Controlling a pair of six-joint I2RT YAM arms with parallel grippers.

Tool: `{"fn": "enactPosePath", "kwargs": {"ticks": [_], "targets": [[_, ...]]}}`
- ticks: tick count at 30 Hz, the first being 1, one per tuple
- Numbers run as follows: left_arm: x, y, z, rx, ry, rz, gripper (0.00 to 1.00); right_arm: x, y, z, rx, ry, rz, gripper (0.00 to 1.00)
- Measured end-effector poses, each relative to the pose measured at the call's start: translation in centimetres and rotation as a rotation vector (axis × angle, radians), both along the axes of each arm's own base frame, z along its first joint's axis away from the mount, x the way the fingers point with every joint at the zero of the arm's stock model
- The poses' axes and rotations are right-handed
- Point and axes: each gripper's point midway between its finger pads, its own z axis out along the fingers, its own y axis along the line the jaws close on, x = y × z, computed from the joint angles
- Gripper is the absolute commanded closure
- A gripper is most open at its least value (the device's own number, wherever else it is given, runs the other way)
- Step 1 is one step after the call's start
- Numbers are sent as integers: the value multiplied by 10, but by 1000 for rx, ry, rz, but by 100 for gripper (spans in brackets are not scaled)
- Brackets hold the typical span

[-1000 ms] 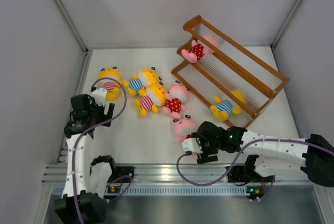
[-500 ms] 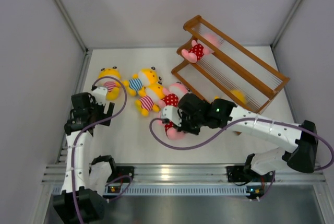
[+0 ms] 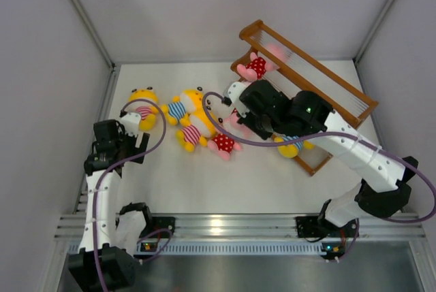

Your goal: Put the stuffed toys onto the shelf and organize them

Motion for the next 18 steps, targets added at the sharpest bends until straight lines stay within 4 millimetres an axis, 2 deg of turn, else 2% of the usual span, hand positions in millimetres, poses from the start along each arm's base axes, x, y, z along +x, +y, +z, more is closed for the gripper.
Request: {"fn": "enactPosePath", "kwargs": {"ticks": [2, 4, 10, 18], "targets": [[0, 0, 0, 0, 0, 0, 2, 14, -8, 8, -6, -44, -75, 100], [0, 0, -1, -1, 4, -2, 2, 24, -18, 6, -30, -51, -131, 98], [0, -1, -2, -2, 9, -3, 2, 65, -62, -15, -97, 4, -331, 97], [-2, -3, -4, -5, 21, -10, 2, 97, -98, -48, -185, 91, -465, 96]]}}
